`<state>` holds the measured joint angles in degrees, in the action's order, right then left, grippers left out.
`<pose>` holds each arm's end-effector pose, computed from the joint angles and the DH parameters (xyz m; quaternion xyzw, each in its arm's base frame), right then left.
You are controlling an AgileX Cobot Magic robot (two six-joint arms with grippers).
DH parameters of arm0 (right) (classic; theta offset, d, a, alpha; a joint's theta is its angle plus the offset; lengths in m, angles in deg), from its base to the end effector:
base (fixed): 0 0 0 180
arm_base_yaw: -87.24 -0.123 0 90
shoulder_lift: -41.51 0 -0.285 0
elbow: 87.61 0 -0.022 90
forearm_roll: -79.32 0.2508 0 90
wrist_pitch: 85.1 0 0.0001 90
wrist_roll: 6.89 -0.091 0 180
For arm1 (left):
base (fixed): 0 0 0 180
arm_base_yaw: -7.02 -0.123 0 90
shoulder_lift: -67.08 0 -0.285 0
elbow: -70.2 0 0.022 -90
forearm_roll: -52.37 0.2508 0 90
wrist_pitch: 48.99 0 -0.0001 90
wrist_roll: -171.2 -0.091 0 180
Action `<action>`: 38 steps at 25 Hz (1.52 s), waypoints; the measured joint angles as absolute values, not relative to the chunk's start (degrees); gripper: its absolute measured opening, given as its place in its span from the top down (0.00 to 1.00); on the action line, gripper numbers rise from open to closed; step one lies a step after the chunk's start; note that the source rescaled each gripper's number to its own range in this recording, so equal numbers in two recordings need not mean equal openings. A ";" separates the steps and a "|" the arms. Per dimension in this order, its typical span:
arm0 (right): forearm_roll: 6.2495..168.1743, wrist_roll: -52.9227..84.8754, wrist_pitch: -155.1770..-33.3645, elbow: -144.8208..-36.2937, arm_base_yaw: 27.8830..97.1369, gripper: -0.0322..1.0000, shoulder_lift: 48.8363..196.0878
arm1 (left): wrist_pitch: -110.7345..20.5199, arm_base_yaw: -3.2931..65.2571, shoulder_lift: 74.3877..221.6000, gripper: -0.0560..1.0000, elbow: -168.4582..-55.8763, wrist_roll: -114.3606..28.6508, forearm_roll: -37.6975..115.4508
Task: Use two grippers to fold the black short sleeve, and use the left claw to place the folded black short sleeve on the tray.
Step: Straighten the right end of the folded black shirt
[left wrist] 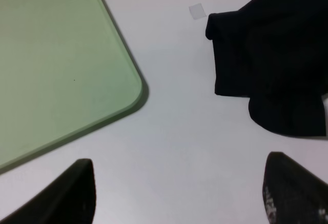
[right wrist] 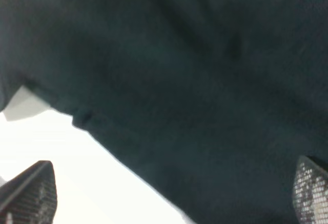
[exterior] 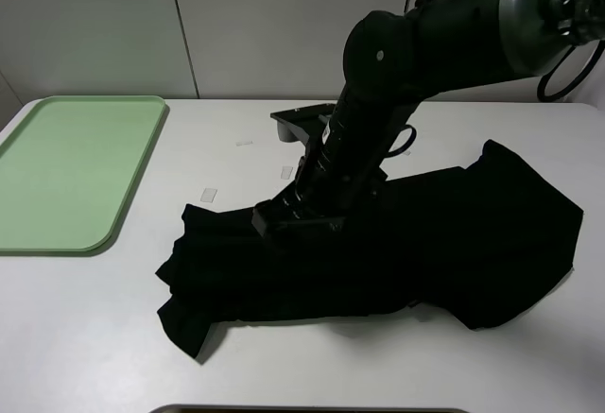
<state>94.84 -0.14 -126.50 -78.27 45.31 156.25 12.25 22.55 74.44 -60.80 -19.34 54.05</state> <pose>0.2595 0.2547 0.1732 -0.3238 0.9323 0.1345 0.0887 -0.0046 0.0037 0.2745 0.1923 0.8334 -0.0079 0.5181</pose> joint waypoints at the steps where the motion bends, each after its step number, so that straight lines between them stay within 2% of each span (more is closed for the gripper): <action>1: 93.27 -0.14 -125.30 -78.71 45.31 0.00 156.25 | 12.25 22.55 74.44 0.32 -60.80 -19.34 54.05; 9: 84.45 0.01 -111.88 -79.31 45.38 0.00 158.63 | 12.31 22.55 74.44 0.32 -60.80 -19.34 54.51; 19: 84.24 0.01 -106.63 -79.31 45.92 0.00 165.68 | 12.31 22.55 74.44 0.32 -60.80 -19.34 54.58; 27: 89.07 -0.81 -108.31 -79.31 44.72 0.00 165.81 | 12.31 22.55 74.44 0.32 -60.80 -19.34 54.58; 38: 95.63 -1.05 -119.83 -79.31 42.64 0.00 165.81 | 12.31 22.55 74.44 0.32 -60.80 -19.34 54.60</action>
